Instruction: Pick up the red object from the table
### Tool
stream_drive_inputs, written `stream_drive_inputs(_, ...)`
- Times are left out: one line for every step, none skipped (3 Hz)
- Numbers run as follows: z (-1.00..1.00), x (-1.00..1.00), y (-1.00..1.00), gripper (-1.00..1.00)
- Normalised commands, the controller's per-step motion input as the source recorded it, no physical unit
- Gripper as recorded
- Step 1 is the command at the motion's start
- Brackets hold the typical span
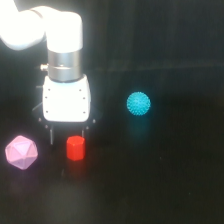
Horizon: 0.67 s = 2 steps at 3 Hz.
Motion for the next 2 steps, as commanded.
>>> stream_drive_inputs(0.07, 0.51, 0.08, -1.0)
stream_drive_inputs(-0.62, 0.37, -0.04, -1.0)
